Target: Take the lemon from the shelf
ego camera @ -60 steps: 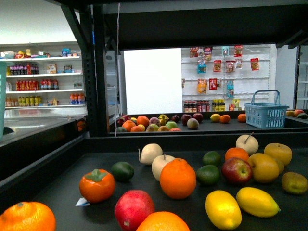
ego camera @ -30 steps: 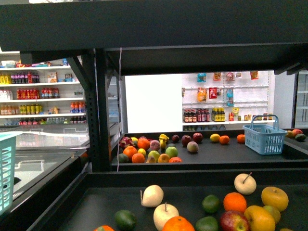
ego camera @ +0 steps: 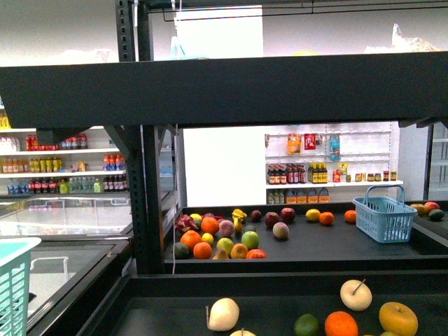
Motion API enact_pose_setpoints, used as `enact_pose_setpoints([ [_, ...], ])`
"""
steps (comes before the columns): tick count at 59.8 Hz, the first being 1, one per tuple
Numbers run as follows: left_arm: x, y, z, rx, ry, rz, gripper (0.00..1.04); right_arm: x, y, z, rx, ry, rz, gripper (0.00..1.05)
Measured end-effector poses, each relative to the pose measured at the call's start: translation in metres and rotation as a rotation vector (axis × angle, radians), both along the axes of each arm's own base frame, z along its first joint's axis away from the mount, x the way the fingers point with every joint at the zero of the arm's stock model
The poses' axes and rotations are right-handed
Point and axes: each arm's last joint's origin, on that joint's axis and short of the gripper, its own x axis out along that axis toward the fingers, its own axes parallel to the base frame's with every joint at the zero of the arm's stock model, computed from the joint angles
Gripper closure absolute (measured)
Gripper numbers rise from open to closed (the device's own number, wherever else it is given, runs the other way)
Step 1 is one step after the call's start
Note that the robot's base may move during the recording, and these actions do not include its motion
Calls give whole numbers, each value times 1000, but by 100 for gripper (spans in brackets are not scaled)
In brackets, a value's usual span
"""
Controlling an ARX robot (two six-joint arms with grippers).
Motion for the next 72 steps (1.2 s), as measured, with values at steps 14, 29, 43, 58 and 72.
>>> enact_pose_setpoints([
  [14, 2, 0, -3, -141, 130, -59, 8, 0, 0, 0, 0, 0, 0, 2],
  [29, 40, 38, 54, -754, 241, -49, 8, 0, 0, 0, 0, 0, 0, 2],
  [43, 105, 115, 108, -1149, 219, 7, 8, 0, 0, 0, 0, 0, 0, 2],
  [58, 177, 162, 105, -1341, 239, 8, 8, 0, 0, 0, 0, 0, 0, 2],
  [72, 217, 173, 109, -1389, 211, -77, 8, 0, 0, 0, 0, 0, 0, 2],
])
